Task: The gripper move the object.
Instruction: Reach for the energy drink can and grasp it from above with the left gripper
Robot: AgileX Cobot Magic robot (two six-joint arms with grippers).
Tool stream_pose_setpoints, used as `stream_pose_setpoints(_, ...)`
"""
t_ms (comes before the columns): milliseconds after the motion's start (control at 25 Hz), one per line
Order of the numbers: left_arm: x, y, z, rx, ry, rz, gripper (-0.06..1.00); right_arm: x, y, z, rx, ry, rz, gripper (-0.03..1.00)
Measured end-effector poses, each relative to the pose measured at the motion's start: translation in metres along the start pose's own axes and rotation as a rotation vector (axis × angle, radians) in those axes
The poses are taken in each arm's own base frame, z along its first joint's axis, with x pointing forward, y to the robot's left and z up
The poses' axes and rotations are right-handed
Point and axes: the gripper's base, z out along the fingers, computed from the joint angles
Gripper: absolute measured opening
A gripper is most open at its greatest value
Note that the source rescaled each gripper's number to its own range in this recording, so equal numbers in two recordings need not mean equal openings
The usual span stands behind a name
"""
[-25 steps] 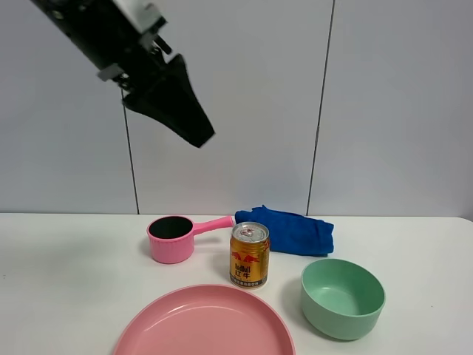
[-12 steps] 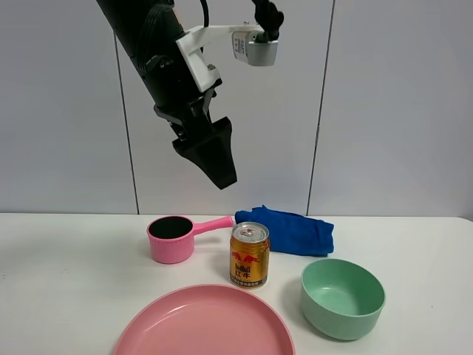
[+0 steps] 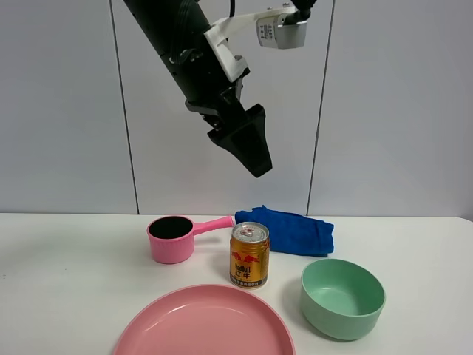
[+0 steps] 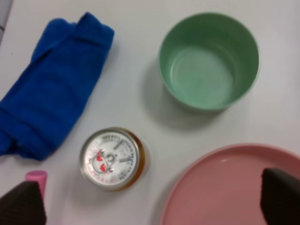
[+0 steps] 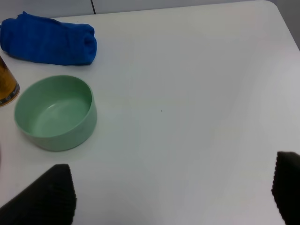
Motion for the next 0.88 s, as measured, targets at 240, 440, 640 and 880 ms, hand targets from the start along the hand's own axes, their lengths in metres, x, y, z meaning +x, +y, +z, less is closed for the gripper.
stream_pose_setpoints(240, -0.017, 0.008, 0.022, 0.073, 0.05, 0.001, 1.0, 0.0, 0.0, 0.0, 0.0, 0.0, 0.0, 1.0)
stream_pose_setpoints(440, -0.032, 0.002, 0.041, 0.102, 0.048, 0.032, 1.0, 0.0, 0.0, 0.0, 0.0, 0.0, 0.0, 1.0)
stream_pose_setpoints(640, -0.023, -0.002, 0.072, 0.129, 0.132, 0.053, 1.0, 0.0, 0.0, 0.0, 0.0, 0.0, 0.0, 1.0)
stream_pose_setpoints(880, -0.012, 0.005, 0.099, 0.097, 0.182, 0.089, 1.0, 0.0, 0.0, 0.0, 0.0, 0.0, 0.0, 1.0)
